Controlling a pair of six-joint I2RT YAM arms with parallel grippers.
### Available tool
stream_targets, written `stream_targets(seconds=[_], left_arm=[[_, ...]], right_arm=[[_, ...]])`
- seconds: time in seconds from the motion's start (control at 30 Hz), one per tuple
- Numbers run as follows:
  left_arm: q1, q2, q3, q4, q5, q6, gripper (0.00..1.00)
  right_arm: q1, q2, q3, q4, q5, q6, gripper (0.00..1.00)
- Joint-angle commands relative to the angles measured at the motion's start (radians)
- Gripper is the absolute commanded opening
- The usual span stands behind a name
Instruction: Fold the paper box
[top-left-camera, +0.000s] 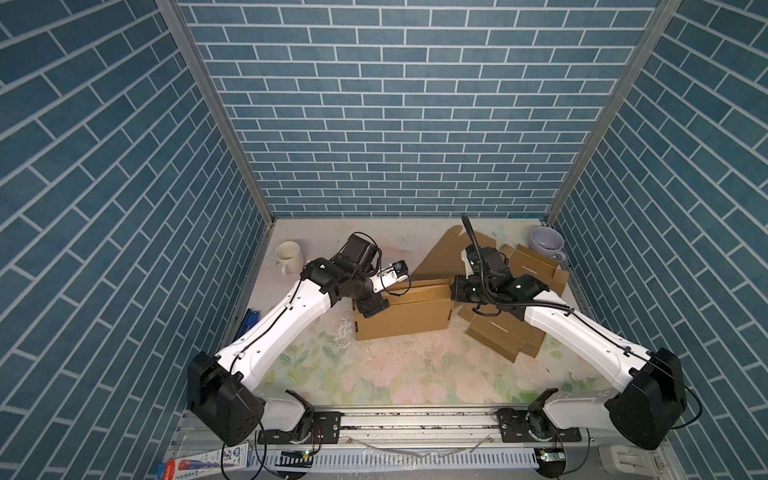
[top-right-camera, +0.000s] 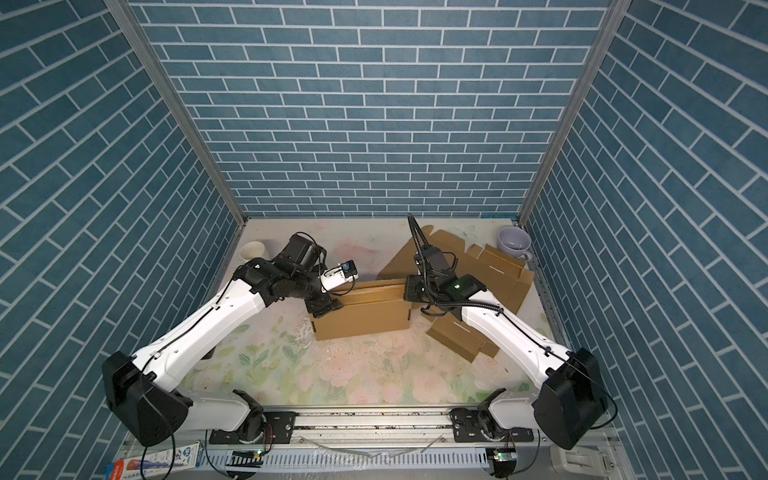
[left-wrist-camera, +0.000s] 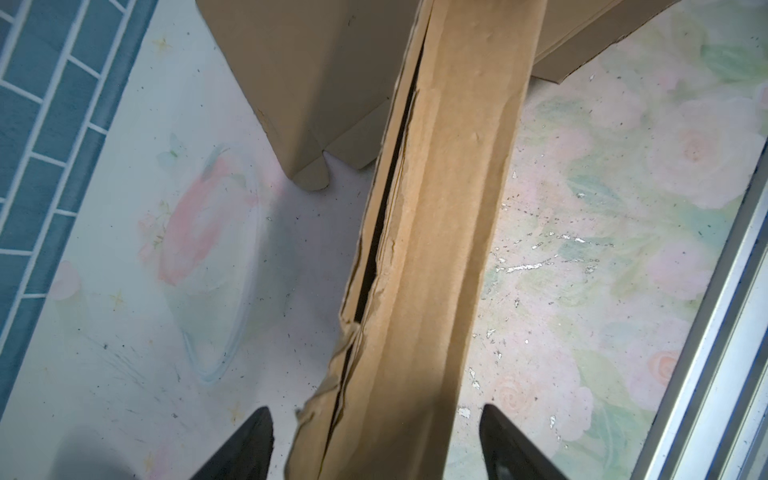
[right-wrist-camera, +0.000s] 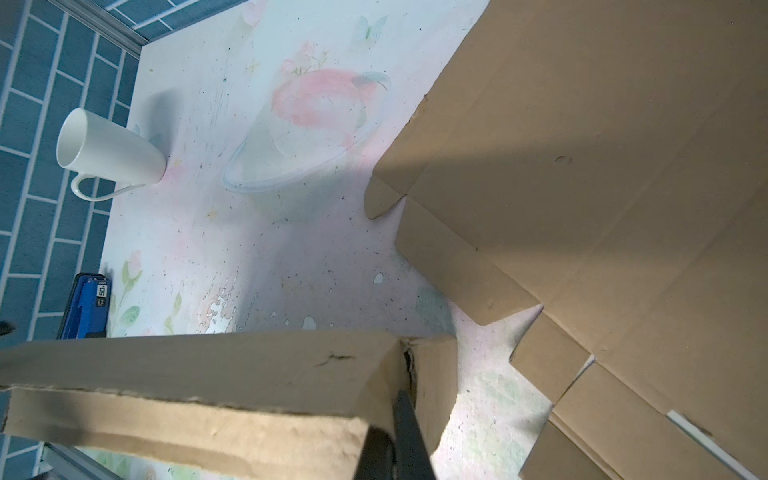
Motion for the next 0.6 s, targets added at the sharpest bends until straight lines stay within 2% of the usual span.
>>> stream_targets(seconds=[0.0, 0.23, 0.37, 0.57], left_arm=[[0.013, -0.042, 0.016, -0.029, 0.012, -0.040, 0.79], [0.168, -0.167, -0.026, -0.054, 0.004, -0.227, 0.73], [0.247, -0.197, -0.081, -0.071, 0.017, -0.250, 0.68], [0.270, -0.193, -0.099, -0.067, -0.014, -0.240, 0.59]], right_arm=[[0.012, 0.020, -0.030, -0.137, 0.018, 0.035, 0.00], [0.012, 0.020, -0.028, -0.142, 0.021, 0.037, 0.00], [0.012, 0.025, -0.024, -0.140, 0.015, 0.034, 0.00], [0.013, 0.031, -0.018, -0.144, 0.010, 0.027, 0.00]])
